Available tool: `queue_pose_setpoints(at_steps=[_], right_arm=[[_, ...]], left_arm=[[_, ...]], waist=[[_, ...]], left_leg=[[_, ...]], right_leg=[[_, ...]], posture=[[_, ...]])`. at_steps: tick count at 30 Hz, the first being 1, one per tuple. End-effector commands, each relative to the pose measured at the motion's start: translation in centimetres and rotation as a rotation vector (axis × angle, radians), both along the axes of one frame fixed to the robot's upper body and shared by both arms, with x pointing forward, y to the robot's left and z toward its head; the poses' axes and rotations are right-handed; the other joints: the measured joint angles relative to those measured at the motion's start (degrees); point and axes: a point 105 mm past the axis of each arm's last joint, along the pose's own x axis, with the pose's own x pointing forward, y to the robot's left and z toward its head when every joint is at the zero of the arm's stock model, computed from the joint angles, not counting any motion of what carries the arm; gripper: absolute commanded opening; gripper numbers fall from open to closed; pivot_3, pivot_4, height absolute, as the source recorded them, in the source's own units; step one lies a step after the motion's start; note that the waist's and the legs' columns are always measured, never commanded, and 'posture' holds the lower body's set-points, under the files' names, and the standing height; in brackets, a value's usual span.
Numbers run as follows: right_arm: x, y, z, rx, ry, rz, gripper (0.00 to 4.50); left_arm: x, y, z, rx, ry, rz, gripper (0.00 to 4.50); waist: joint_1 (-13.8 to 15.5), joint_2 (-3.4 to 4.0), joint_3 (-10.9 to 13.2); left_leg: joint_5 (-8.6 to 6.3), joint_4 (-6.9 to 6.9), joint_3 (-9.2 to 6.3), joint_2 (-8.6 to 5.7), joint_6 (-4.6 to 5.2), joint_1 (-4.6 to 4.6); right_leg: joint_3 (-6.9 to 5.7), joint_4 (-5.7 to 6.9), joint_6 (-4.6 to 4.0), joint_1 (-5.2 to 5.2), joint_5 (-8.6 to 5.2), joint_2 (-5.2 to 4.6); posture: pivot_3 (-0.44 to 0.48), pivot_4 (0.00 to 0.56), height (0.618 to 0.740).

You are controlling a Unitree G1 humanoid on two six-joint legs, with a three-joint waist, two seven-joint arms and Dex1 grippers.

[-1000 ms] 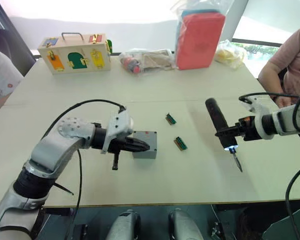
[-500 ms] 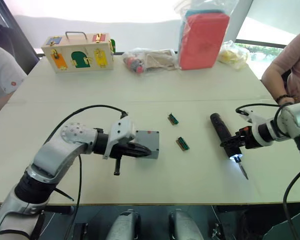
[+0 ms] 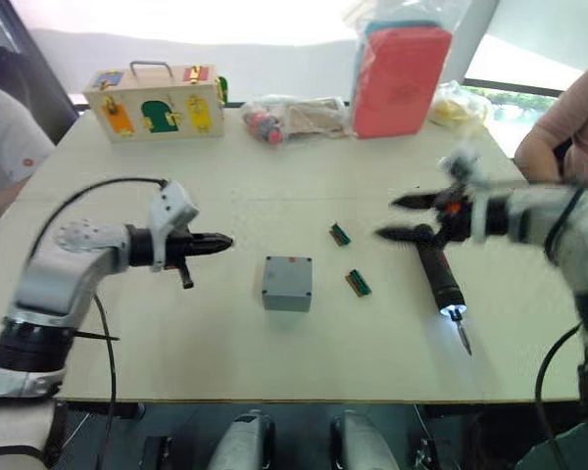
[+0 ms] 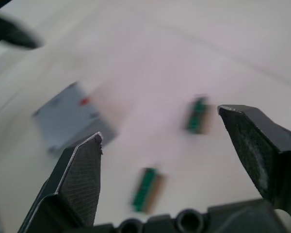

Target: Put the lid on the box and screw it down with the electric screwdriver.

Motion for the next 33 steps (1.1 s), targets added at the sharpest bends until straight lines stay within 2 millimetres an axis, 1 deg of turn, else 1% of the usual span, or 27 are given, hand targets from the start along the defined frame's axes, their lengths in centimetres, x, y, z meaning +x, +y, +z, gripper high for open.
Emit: queue_pose_setpoints(at_steps=[1,4,7,11,12,14,18,20,21,23,26,28,30,33], right_arm=[[-2.3,1.6,-2.3,-0.046,-0.029,0.091,4.17],[-2.9,3.4,-4.5,-0.048,-0.016,0.098,4.17],[-2.9,4.9,-5.6,-0.058,-0.014,0.1,4.17],[-2.4,5.7,-6.2,-0.053,-0.008,0.096,4.17],[-2.3,6.1,-6.4,-0.05,-0.003,0.104,4.17],[-2.6,6.8,-6.6,-0.05,0.008,0.132,4.17],[-3.4,7.3,-6.6,-0.042,0.034,0.179,4.17],[-4.8,7.9,-6.7,-0.026,0.071,0.234,4.17],[-5.2,8.0,-6.8,-0.032,0.076,0.245,4.17],[-5.3,7.8,-7.0,-0.061,0.06,0.246,4.17],[-4.9,6.8,-5.9,-0.062,0.039,0.22,4.17],[-3.8,5.7,-5.4,-0.091,-0.008,0.187,4.17],[-2.1,4.6,-5.1,-0.137,-0.073,0.139,4.17],[-0.3,3.8,-5.0,-0.177,-0.13,0.115,4.17]], left_arm=[[-0.2,-0.2,-1.7,0.081,-0.012,-0.01,0.0],[-1.1,-1.4,-2.6,0.073,0.018,-0.052,0.0],[-1.7,-2.2,-2.8,0.069,0.027,-0.084,0.0],[-1.7,-3.0,-3.0,0.079,0.016,-0.102,0.0],[-1.5,-3.4,-3.0,0.083,0.01,-0.114,0.0],[-1.4,-4.1,-3.1,0.09,0.003,-0.147,0.0],[-1.0,-4.6,-2.9,0.087,-0.008,-0.17,0.0],[-0.3,-5.3,-2.8,0.063,-0.01,-0.175,0.0],[0.2,-5.3,-2.9,0.072,-0.01,-0.168,0.0],[0.8,-4.7,-3.3,0.111,-0.022,-0.152,0.0],[1.2,-3.5,-3.0,0.107,-0.028,-0.111,0.0],[1.1,-2.6,-2.9,0.115,-0.027,-0.092,0.0],[0.6,-1.8,-3.0,0.132,-0.015,-0.089,0.0],[-0.8,-1.7,-3.3,0.144,0.014,-0.119,0.0]], waist=[[0.53,-0.03,0.02],[0.5,-0.05,0.01],[0.47,-0.06,0.0],[0.46,-0.06,0.0],[0.46,-0.06,0.0],[0.56,-0.07,0.0],[0.44,-0.07,-0.01],[0.43,-0.07,-0.01],[0.45,-0.07,-0.01],[0.48,-0.09,-0.01],[0.24,-0.09,-0.01],[0.25,-0.09,-0.01],[0.05,-0.09,-0.01],[-0.04,-0.08,-0.02]], left_leg=[[0.0,0.05,0.02,-0.08,0.0,-0.03],[-0.02,0.08,0.1,-0.2,0.03,-0.02],[0.0,0.06,0.05,-0.17,-0.01,0.02],[0.11,-0.01,0.03,-0.15,-0.2,0.01],[0.23,0.0,0.04,-0.15,-0.4,0.01],[0.22,0.0,0.04,-0.16,-0.39,0.02],[0.22,0.0,0.04,-0.16,-0.39,0.01],[0.22,0.0,0.03,-0.16,-0.38,0.02],[0.22,0.0,0.03,-0.16,-0.37,0.02],[0.19,0.01,0.02,-0.15,-0.32,0.01],[0.17,0.02,0.04,-0.16,-0.29,0.02],[0.17,0.02,0.04,-0.16,-0.28,0.02],[0.17,0.02,0.04,-0.15,-0.28,0.03],[0.17,0.01,0.04,-0.14,-0.28,0.05]], right_leg=[[0.01,0.01,0.0,-0.01,0.0,-0.1],[0.08,0.0,0.08,-0.03,0.06,-0.25],[0.08,0.01,0.08,-0.03,0.07,-0.23],[0.05,0.01,0.07,-0.07,0.06,-0.2],[0.05,0.0,0.07,-0.06,0.06,-0.2],[0.05,0.0,0.07,-0.04,0.06,-0.2],[0.01,0.0,0.07,-0.03,0.06,-0.18],[0.0,0.0,0.07,-0.04,0.06,-0.16],[0.0,0.02,0.07,-0.04,0.06,-0.15],[-0.03,0.03,0.07,-0.04,0.06,-0.14],[-0.05,0.03,0.07,-0.04,0.06,-0.12],[-0.05,0.03,0.07,-0.04,0.06,-0.12],[-0.05,0.04,0.07,-0.05,0.06,-0.12],[-0.04,0.05,0.07,-0.05,0.06,-0.1]], posture=[[0.0,0.15,0.738],[0.0,0.15,0.738],[0.0,0.15,0.738],[0.0,0.15,0.738],[0.0,0.15,0.738],[0.0,0.15,0.738],[0.0,0.15,0.738],[0.0,0.15,0.738],[0.0,0.15,0.738],[0.0,0.15,0.738],[0.0,0.15,0.738],[0.0,0.15,0.738],[0.0,0.15,0.738],[0.0,0.15,0.738]])
